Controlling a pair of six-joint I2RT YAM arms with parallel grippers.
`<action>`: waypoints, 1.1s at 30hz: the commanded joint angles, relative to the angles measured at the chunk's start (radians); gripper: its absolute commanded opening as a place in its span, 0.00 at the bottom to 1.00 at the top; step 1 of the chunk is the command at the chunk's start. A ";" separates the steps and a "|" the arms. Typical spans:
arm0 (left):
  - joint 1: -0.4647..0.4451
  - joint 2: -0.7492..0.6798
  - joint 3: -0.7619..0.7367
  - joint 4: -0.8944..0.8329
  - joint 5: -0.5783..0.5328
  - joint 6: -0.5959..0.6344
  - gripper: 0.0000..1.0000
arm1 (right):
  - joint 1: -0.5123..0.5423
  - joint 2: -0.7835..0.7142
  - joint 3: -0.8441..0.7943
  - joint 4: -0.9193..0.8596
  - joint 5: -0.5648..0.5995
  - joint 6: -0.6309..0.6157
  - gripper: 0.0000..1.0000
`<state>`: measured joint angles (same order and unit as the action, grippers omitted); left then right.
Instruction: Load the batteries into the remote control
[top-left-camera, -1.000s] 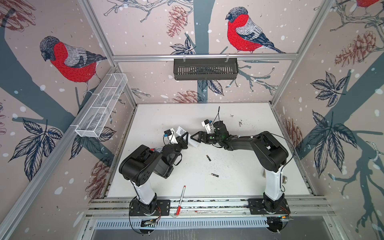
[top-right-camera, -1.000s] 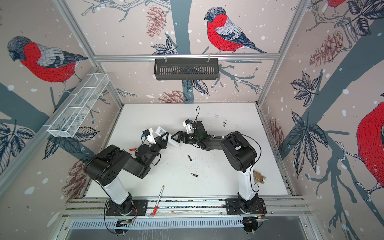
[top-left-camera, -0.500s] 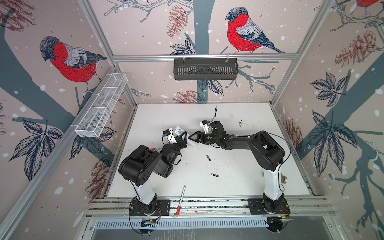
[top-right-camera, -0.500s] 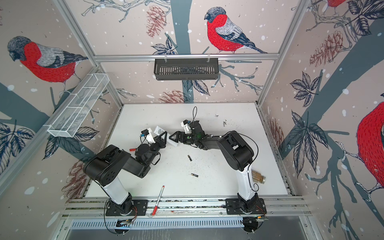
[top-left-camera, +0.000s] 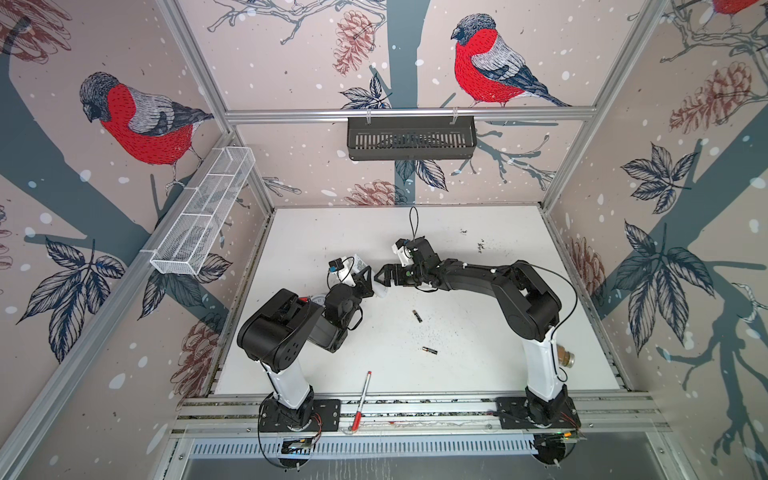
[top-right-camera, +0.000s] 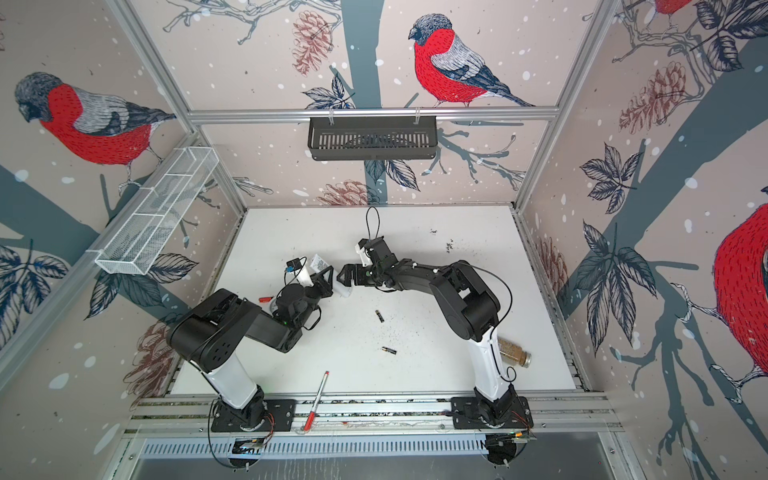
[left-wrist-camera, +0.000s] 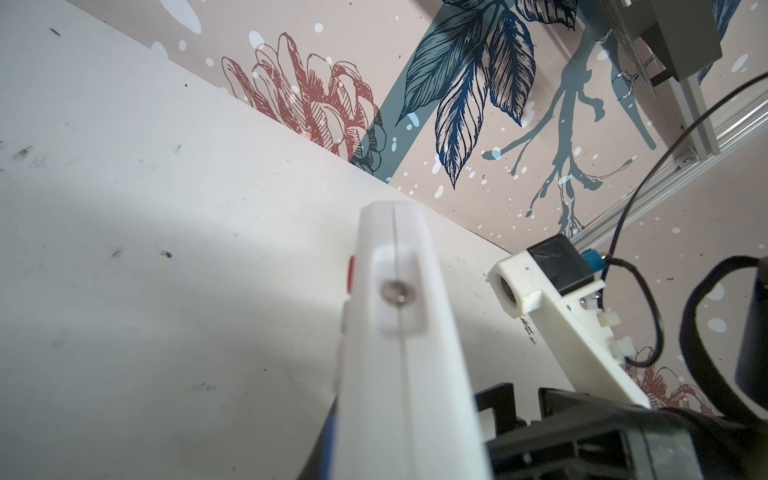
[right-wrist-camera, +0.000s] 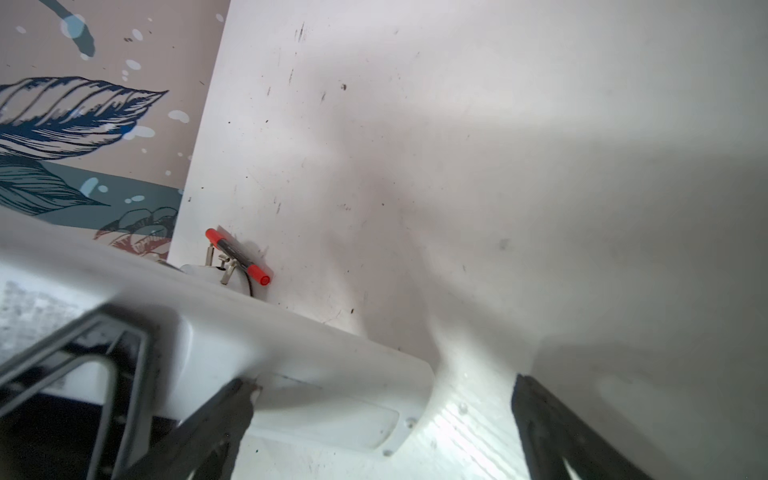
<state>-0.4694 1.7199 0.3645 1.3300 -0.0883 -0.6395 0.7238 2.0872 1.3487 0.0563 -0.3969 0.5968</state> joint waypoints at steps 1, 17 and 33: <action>-0.050 -0.043 0.038 0.287 0.231 0.043 0.00 | 0.017 0.020 0.026 -0.208 0.243 -0.107 1.00; -0.100 -0.082 0.049 0.127 0.154 0.200 0.00 | -0.007 -0.018 0.013 -0.242 0.258 -0.167 0.99; -0.108 -0.092 0.027 0.090 0.104 0.244 0.00 | -0.050 -0.113 -0.060 -0.167 0.159 -0.176 1.00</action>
<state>-0.5644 1.6440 0.3897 1.2007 -0.0986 -0.3855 0.6853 1.9774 1.3052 -0.0940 -0.3492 0.4347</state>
